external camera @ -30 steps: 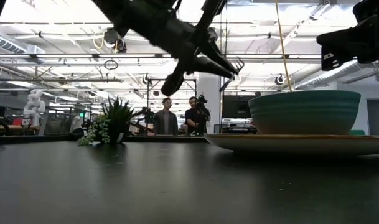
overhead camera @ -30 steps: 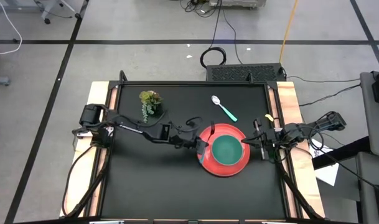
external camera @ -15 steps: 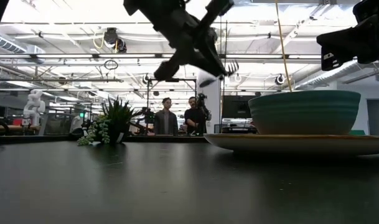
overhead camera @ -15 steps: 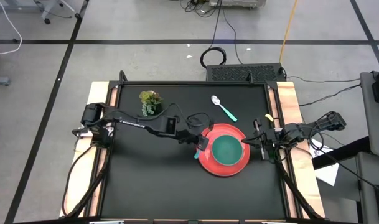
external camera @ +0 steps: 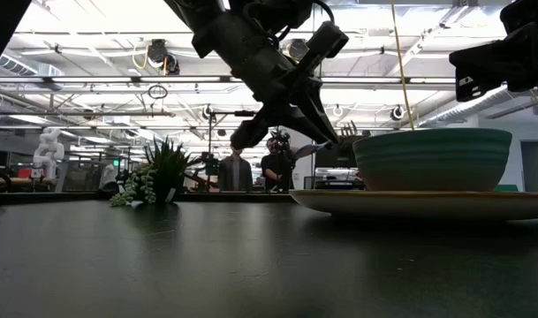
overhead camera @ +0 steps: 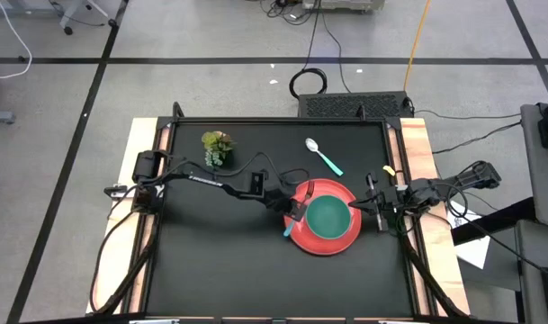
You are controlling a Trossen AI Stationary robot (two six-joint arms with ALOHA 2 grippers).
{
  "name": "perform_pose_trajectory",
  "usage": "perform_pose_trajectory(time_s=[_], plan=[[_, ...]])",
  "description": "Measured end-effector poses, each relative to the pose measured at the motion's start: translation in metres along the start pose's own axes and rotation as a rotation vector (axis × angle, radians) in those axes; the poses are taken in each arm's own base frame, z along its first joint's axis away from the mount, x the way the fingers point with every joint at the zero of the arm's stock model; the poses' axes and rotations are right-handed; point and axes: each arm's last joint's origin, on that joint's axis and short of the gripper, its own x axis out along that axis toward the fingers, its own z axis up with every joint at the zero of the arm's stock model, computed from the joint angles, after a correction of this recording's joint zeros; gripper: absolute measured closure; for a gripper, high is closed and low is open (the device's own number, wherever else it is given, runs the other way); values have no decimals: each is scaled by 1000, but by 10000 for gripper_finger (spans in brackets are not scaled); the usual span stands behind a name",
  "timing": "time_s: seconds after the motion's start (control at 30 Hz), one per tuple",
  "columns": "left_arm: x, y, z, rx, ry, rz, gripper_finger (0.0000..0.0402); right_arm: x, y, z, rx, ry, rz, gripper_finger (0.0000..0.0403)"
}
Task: Set table place
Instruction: Put the blue fork on the orange plate to the left of the green bowl
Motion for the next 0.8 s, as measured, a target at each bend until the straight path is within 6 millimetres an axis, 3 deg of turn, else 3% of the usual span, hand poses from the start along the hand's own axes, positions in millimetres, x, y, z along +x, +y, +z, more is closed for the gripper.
perform_pose_trajectory(time_s=[0.43, 0.8], plan=[[-4, 15, 24, -35, 9, -17, 395, 0, 0, 0, -2, -3, 0, 403], [-6, 20, 30, -26, 38, -35, 394, 0, 0, 0, -3, -3, 0, 403]])
